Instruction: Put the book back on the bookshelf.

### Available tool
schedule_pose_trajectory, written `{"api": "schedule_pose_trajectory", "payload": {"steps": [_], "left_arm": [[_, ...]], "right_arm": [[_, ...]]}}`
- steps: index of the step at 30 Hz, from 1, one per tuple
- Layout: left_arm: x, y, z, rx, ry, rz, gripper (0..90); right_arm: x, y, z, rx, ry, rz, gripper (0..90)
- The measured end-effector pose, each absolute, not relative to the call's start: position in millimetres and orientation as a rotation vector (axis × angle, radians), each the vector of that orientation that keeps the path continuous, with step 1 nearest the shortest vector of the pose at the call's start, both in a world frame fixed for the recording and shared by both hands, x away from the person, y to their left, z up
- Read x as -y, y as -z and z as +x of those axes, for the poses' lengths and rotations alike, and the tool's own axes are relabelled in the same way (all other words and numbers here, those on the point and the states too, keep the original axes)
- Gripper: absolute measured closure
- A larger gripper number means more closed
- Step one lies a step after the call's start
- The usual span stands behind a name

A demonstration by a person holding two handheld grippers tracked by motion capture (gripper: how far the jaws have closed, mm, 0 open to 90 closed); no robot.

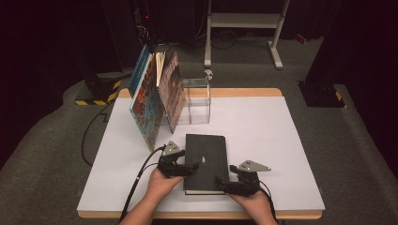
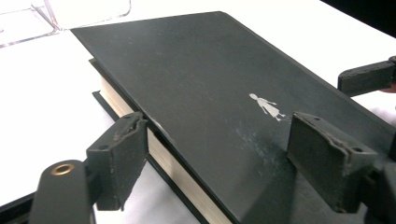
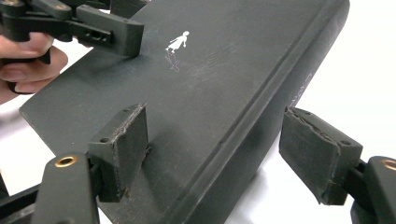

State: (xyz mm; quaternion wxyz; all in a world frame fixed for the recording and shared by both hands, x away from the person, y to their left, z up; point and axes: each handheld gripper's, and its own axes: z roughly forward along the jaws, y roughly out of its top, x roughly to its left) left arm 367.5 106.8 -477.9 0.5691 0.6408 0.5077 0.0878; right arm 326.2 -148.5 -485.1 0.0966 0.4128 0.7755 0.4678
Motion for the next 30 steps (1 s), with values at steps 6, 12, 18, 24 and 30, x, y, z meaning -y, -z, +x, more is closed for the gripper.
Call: {"api": "schedule_pose_trajectory", "payload": {"steps": [6,12,18,24,30], "left_arm": [[-107,477,371,-1.206,-0.187,1.467,26.5],[-104,477,375,-1.221,-0.181,1.471,26.0],[-102,469,375,-1.187,-0.21,1.469,27.7],[-103,470,379,-1.194,-0.197,1.472,29.8],[-105,470,384,-1.2,-0.194,1.467,31.3]], "right_arm": [[149,485,326,-2.296,-1.389,1.225,23.4],[148,485,326,-2.298,-1.395,1.226,23.4],[149,485,326,-2.293,-1.414,1.223,23.3],[149,484,326,-2.289,-1.414,1.226,23.3],[149,485,326,-2.29,-1.414,1.224,23.3]]}}
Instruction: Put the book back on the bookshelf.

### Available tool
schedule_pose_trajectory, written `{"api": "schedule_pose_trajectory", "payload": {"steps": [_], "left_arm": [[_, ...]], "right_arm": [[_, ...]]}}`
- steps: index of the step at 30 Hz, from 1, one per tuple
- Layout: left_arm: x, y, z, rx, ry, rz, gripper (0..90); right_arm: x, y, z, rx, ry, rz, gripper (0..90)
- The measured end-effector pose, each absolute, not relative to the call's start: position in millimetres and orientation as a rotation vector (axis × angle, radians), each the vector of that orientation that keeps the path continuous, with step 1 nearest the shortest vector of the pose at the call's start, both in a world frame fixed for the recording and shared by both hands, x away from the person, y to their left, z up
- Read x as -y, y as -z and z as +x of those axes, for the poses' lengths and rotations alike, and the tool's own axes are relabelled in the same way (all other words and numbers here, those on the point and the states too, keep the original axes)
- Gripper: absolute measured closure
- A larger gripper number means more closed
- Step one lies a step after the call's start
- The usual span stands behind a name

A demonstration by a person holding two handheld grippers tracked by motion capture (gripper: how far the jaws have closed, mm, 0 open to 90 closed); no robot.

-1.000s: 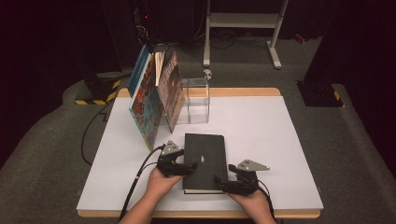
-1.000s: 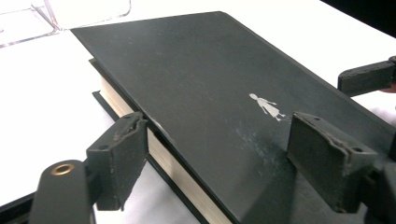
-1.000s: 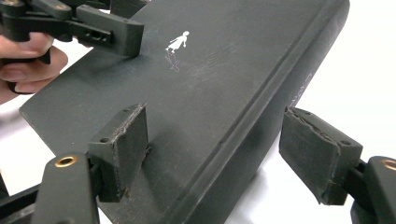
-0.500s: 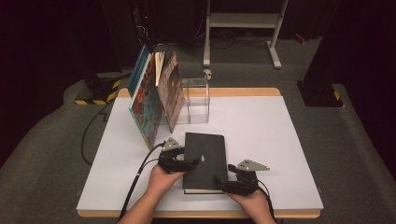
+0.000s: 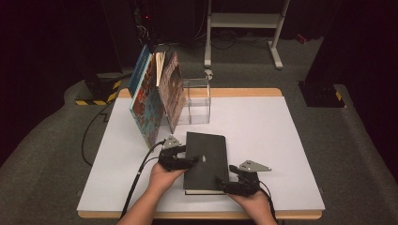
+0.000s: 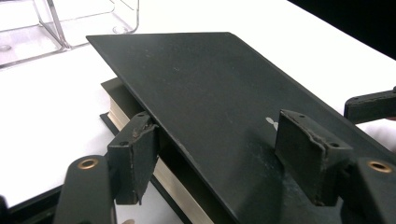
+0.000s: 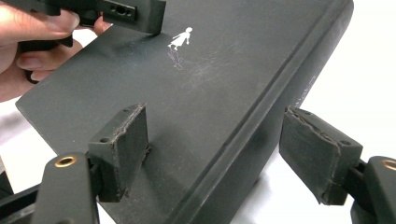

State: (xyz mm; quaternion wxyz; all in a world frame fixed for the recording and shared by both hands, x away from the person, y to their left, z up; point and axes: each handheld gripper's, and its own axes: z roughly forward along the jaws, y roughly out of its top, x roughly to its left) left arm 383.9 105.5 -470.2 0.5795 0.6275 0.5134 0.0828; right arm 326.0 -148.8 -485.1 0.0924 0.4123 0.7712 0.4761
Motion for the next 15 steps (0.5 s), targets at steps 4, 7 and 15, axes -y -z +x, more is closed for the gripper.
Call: {"api": "schedule_pose_trajectory", "payload": {"steps": [4,7,15], "left_arm": [[-106.9,468.3,386.9,-1.203,-0.201,1.474,32.3],[-108.0,467.8,388.7,-1.212,-0.2,1.472,33.5],[-112.0,466.5,390.6,-1.232,-0.181,1.464,40.2]], "right_arm": [[149.0,485.4,326.0,-2.292,-1.418,1.231,23.3],[148.9,485.6,326.1,-2.291,-1.417,1.23,23.3],[148.7,486.1,326.3,-2.294,-1.413,1.229,23.3]]}}
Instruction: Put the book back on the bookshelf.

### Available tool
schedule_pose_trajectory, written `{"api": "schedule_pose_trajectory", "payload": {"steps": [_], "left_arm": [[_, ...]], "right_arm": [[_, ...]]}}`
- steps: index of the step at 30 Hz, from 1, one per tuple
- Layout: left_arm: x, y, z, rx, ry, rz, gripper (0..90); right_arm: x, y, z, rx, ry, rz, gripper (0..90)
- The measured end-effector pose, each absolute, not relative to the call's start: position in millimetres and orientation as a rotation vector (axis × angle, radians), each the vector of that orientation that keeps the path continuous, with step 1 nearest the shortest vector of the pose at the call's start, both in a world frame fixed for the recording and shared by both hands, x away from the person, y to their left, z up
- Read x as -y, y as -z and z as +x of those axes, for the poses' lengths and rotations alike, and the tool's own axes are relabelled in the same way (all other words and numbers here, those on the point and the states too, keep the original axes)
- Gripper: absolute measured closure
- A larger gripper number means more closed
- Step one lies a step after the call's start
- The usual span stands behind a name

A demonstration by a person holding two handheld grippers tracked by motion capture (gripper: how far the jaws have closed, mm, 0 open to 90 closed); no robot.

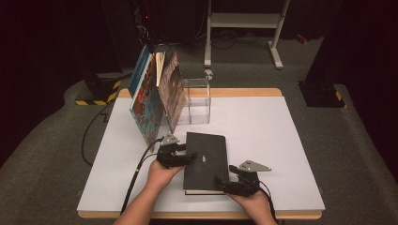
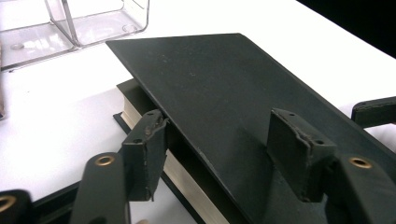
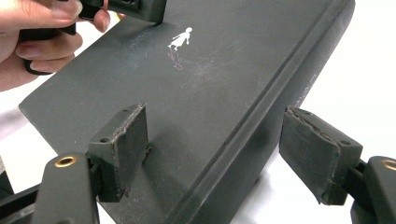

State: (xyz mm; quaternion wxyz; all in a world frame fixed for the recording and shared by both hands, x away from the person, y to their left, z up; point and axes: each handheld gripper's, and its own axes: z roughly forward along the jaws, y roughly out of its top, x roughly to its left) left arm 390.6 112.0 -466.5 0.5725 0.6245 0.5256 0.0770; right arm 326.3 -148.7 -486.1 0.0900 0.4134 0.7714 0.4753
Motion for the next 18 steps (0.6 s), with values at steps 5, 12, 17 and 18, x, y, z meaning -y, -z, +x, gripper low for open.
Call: {"api": "schedule_pose_trajectory", "payload": {"steps": [5,12,17,18], "left_arm": [[-113.5,467.6,391.9,-1.255,-0.169,1.467,43.1],[-117.1,470.6,393.4,-1.285,-0.144,1.457,48.1],[-117.4,468.3,392.3,-1.268,-0.145,1.436,47.7],[-117.6,468.6,392.5,-1.267,-0.142,1.432,47.5]], "right_arm": [[148.5,486.6,326.5,-2.298,-1.409,1.225,23.3],[147.6,487.9,326.9,-2.305,-1.398,1.226,23.4],[147.1,487.7,327.2,-2.301,-1.417,1.229,23.4],[147.1,487.6,327.2,-2.302,-1.419,1.23,23.5]]}}
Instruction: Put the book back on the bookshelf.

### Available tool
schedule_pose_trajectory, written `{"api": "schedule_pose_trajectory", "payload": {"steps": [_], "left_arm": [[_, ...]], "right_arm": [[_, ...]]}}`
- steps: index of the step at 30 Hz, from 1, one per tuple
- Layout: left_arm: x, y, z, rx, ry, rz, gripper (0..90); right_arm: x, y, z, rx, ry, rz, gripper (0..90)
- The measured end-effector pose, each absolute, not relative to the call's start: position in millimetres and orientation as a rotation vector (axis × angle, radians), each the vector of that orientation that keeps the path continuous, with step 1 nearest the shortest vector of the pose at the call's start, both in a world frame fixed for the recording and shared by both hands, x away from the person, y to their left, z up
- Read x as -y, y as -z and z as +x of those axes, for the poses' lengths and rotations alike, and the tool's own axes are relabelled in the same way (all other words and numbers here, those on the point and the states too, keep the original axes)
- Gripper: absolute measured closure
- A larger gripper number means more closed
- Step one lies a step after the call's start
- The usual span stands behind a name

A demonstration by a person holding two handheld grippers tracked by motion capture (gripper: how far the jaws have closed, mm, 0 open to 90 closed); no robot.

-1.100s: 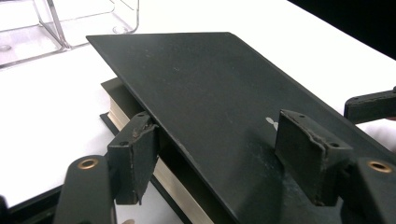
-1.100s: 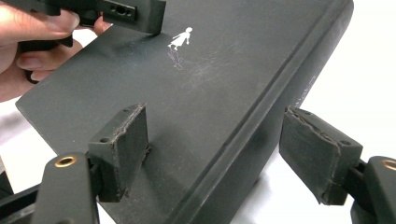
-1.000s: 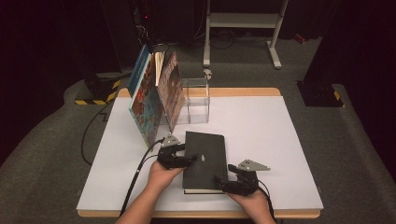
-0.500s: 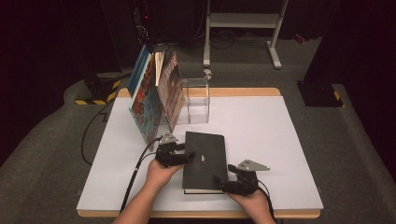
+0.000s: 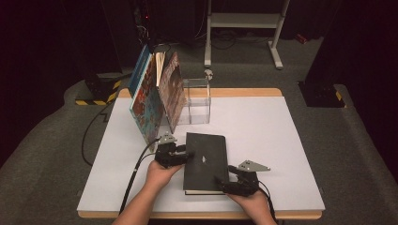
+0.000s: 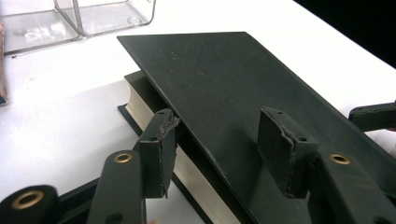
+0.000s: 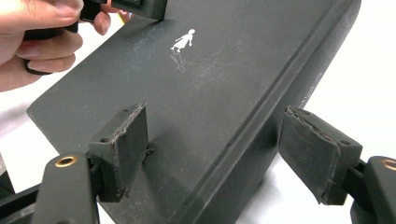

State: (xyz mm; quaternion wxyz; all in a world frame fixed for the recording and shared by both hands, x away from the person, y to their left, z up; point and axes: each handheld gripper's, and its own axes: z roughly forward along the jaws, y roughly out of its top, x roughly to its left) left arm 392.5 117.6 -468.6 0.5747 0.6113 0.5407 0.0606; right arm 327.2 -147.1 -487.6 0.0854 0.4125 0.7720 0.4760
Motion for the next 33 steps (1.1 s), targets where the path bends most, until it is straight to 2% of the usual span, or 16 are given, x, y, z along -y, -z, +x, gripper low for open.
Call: {"api": "schedule_pose_trajectory", "payload": {"steps": [8,14,21,26,33], "left_arm": [[-112,473,388,-1.223,-0.176,1.419,38.2],[-109,473,380,-1.191,-0.193,1.381,38.4],[-109,473,379,-1.19,-0.166,1.38,38.8],[-106,476,385,-1.202,-0.121,1.386,35.9],[-108,476,388,-1.193,-0.1,1.384,38.4]], "right_arm": [[147,487,326,-2.3,-1.427,1.213,23.5],[147,485,324,-2.286,-1.437,1.195,23.5],[146,485,323,-2.284,-1.438,1.177,22.9],[145,485,323,-2.284,-1.433,1.178,22.6],[146,485,323,-2.285,-1.437,1.184,22.5]]}}
